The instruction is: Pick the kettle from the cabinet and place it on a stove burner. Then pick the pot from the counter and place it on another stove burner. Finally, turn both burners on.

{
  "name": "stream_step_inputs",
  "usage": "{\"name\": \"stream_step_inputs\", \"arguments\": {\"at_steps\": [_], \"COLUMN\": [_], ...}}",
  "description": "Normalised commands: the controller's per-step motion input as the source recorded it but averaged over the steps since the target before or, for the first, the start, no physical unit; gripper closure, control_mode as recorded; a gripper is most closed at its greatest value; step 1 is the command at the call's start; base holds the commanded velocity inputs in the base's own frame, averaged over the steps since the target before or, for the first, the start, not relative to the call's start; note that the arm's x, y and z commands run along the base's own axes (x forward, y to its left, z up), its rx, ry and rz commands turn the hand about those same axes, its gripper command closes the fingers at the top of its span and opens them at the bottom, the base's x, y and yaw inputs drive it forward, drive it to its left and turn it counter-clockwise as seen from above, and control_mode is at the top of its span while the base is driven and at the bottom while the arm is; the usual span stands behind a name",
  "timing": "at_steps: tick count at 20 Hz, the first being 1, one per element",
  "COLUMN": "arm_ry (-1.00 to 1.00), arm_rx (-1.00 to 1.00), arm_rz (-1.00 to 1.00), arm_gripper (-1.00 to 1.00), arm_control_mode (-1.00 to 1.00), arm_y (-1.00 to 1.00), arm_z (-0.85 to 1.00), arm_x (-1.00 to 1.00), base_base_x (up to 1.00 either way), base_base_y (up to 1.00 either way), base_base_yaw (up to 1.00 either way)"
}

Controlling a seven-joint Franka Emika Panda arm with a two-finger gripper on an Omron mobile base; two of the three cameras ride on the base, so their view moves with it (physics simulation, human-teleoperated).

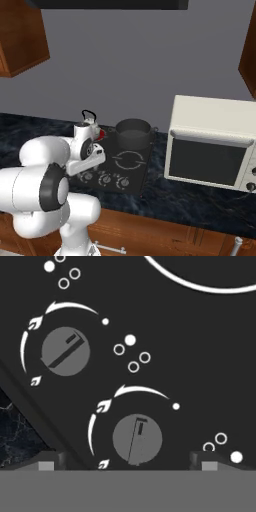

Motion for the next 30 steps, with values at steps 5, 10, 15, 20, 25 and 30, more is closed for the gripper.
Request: {"name": "stream_step_inputs", "arguments": {"at_steps": [5,10,15,20,25,30], "arm_ry": [0.0,0.0,0.0,0.0,0.0,0.0], "arm_rx": [0.0,0.0,0.0,0.0,0.0,0.0], "arm_rz": [0.04,0.01,-0.01,-0.07,-0.13,-0.18], "arm_gripper": [-1.0,-1.0,-1.0,-1.0,-1.0,-1.0], "arm_control_mode": [-1.0,-1.0,-1.0,-1.0,-1.0,-1.0], "arm_y": [0.0,-0.01,-0.13,-0.18,-0.15,-0.16], "arm_z": [0.22,0.14,0.13,0.21,0.27,0.12], "arm_x": [-0.08,-0.18,-0.23,-0.16,-0.06,-0.1], "base_base_x": [0.0,0.0,0.0,0.0,0.0,0.0], "base_base_y": [0.0,0.0,0.0,0.0,0.0,0.0], "base_base_yaw": [0.0,0.0,0.0,0.0,0.0,0.0]}}
